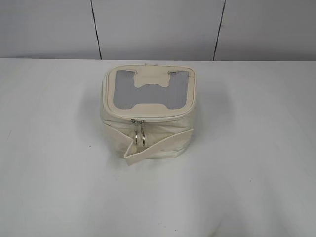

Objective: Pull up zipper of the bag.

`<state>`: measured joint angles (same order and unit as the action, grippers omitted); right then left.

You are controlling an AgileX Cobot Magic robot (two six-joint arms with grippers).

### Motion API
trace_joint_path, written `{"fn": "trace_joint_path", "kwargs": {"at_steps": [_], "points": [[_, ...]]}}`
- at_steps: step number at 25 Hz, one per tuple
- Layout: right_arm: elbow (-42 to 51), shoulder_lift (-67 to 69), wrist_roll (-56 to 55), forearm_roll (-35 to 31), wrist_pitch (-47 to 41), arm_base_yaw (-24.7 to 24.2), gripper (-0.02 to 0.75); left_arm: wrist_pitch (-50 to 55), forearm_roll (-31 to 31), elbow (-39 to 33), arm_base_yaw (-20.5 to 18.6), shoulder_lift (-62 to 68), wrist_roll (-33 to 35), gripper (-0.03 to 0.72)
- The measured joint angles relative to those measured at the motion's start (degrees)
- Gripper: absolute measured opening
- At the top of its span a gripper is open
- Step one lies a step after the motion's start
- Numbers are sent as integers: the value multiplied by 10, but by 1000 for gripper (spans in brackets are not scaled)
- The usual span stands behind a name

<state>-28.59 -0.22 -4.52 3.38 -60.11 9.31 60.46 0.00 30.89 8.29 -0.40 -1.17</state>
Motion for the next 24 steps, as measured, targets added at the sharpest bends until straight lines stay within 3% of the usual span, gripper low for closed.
{"fn": "trace_joint_path", "kwargs": {"at_steps": [2,24], "points": [[0,-2,0,0,1,-13,584,-1,0,0,-15,0,0,301],[1,-2,0,-1,1,-15,580,-3,0,0,-15,0,0,301]]}}
